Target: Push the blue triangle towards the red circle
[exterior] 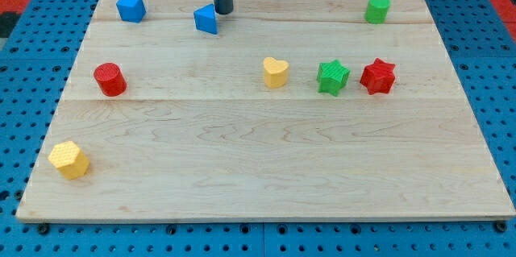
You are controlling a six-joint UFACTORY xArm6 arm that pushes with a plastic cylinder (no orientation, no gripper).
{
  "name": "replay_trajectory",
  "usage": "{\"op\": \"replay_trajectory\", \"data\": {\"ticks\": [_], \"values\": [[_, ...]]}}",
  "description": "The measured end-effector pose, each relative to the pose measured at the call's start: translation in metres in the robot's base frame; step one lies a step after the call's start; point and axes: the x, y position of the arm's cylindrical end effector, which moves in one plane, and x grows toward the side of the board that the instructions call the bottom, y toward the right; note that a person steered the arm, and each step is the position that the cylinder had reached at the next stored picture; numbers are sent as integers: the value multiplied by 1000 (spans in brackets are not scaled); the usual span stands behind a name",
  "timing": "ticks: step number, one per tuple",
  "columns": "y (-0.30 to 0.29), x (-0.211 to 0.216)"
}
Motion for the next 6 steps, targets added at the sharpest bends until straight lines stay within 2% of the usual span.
{"op": "replay_trajectory", "data": {"ticks": [2, 3, 4, 5, 6], "values": [[-3, -35], [-27, 8], [-32, 26], [-81, 32], [-100, 15]]}}
